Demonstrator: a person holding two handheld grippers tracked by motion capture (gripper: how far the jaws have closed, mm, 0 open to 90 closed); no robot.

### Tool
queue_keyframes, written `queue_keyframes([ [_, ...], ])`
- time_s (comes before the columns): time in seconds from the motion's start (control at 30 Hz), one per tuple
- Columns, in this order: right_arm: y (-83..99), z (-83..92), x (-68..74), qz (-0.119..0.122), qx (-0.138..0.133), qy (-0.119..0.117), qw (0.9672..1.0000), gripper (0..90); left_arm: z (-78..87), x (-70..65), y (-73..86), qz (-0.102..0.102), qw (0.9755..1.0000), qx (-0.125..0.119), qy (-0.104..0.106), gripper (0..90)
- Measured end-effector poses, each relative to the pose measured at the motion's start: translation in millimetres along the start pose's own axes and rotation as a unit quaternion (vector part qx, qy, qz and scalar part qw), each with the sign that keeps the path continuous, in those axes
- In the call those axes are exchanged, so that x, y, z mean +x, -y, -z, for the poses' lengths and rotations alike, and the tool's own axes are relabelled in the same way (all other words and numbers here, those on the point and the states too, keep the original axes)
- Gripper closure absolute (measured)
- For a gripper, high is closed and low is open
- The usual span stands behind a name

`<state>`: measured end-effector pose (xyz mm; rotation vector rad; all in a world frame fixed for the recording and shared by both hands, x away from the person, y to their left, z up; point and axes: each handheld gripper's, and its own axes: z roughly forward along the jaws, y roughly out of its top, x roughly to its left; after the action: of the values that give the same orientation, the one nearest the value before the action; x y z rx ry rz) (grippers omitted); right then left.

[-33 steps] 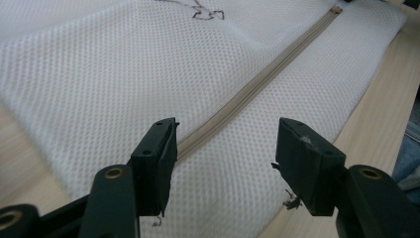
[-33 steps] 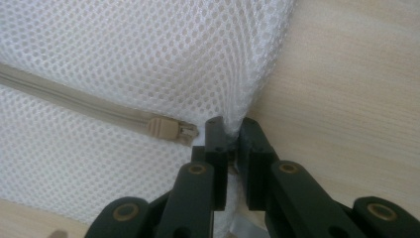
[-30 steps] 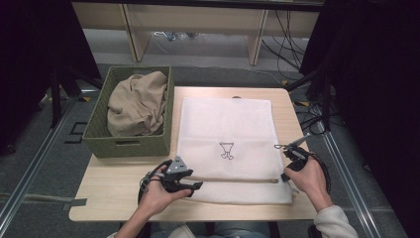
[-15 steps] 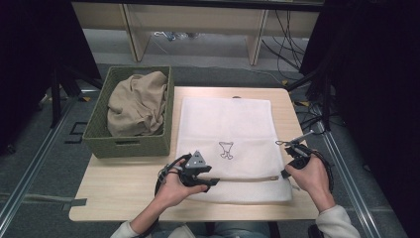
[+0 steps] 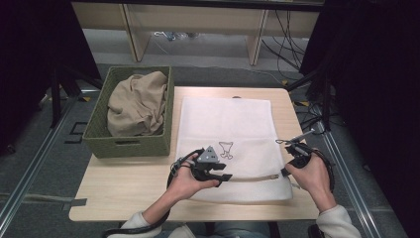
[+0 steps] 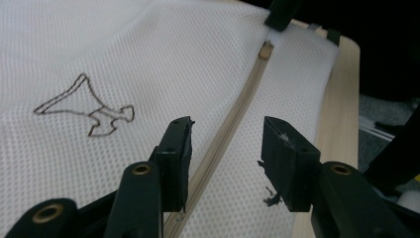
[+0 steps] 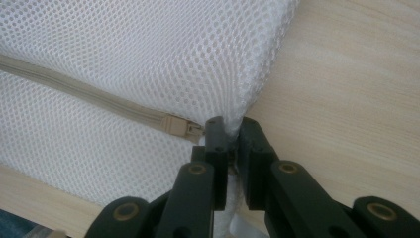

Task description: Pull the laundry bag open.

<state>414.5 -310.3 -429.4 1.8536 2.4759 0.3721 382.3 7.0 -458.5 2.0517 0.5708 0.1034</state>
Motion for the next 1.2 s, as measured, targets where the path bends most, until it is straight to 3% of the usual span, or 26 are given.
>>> queue_keyframes([
  [0.03,0.0,1.2,1.4,-0.008,0.005,-0.002,0.9999,84.7,-1.3,0.8,-1.5,-0.003,1.0000,-0.002,0.007,54.3],
  [0.1,-0.3,0.0,-1.8,0.017,-0.011,0.000,0.9998,84.7,-6.4,-0.9,-4.7,-0.001,0.9999,-0.004,0.015,54.3],
  [0.17,0.1,0.9,-0.6,0.006,-0.011,-0.001,0.9999,84.7,-12.5,-3.8,-6.6,-0.005,0.9999,-0.008,0.013,54.2],
  [0.23,-0.2,1.7,-1.3,0.016,-0.016,-0.002,0.9997,84.7,-15.9,-5.6,-7.9,-0.005,0.9998,-0.004,0.018,54.2],
  [0.27,0.2,3.9,2.5,-0.009,-0.009,-0.003,0.9999,84.7,-19.4,-7.7,-9.1,-0.007,0.9998,-0.002,0.018,54.0],
  [0.43,-0.3,7.8,1.0,0.008,-0.020,0.000,0.9998,84.7,-36.6,-13.7,-15.2,-0.010,0.9993,0.004,0.036,54.1],
  [0.47,0.0,10.7,6.1,-0.020,-0.009,0.000,0.9998,84.7,-40.1,-14.3,-16.3,-0.015,0.9992,0.008,0.036,54.1],
  [0.5,-0.3,9.9,1.5,0.012,-0.022,-0.003,0.9997,84.7,-44.1,-16.1,-17.0,-0.014,0.9990,0.007,0.043,54.2],
  [0.53,-0.3,10.1,1.7,0.014,-0.027,0.000,0.9996,84.7,-47.6,-16.7,-18.5,-0.021,0.9986,0.014,0.046,54.2],
  [0.57,0.2,13.2,5.0,-0.007,-0.015,-0.003,0.9999,84.7,-49.9,-18.2,-19.1,-0.018,0.9987,0.012,0.047,54.3],
  [0.6,0.1,12.2,3.0,0.009,-0.026,0.000,0.9996,84.7,-52.5,-19.1,-20.1,-0.019,0.9985,0.014,0.049,54.4],
  [0.7,0.1,15.6,5.1,0.010,-0.030,-0.001,0.9995,84.7,-60.4,-21.7,-23.4,-0.020,0.9981,0.020,0.055,54.5],
  [0.73,0.5,17.6,8.9,-0.009,-0.026,0.001,0.9996,84.7,-63.1,-21.8,-24.6,-0.026,0.9976,0.026,0.059,54.5],
  [0.87,-0.1,18.6,6.1,0.022,-0.036,-0.004,0.9991,84.7,-75.4,-26.8,-29.2,-0.037,0.9964,0.038,0.067,54.8],
  [0.97,0.5,21.1,10.2,0.000,-0.026,-0.004,0.9997,84.7,-82.6,-30.5,-31.8,-0.032,0.9959,0.039,0.075,54.8],
  [1.0,0.5,21.1,10.3,0.010,-0.031,-0.005,0.9994,84.7,-87.5,-32.6,-33.8,-0.031,0.9955,0.042,0.079,54.8],
  [1.13,0.9,22.7,13.4,0.005,-0.030,-0.005,0.9995,84.7,-98.1,-34.0,-37.7,-0.040,0.9945,0.052,0.082,54.7],
  [1.17,0.6,21.4,11.0,0.028,-0.045,-0.004,0.9986,84.7,-100.6,-35.0,-38.0,-0.032,0.9947,0.051,0.084,54.7],
  [1.2,0.7,21.9,11.9,0.025,-0.044,-0.004,0.9987,84.7,-102.7,-35.2,-38.8,-0.033,0.9946,0.051,0.084,54.6],
])
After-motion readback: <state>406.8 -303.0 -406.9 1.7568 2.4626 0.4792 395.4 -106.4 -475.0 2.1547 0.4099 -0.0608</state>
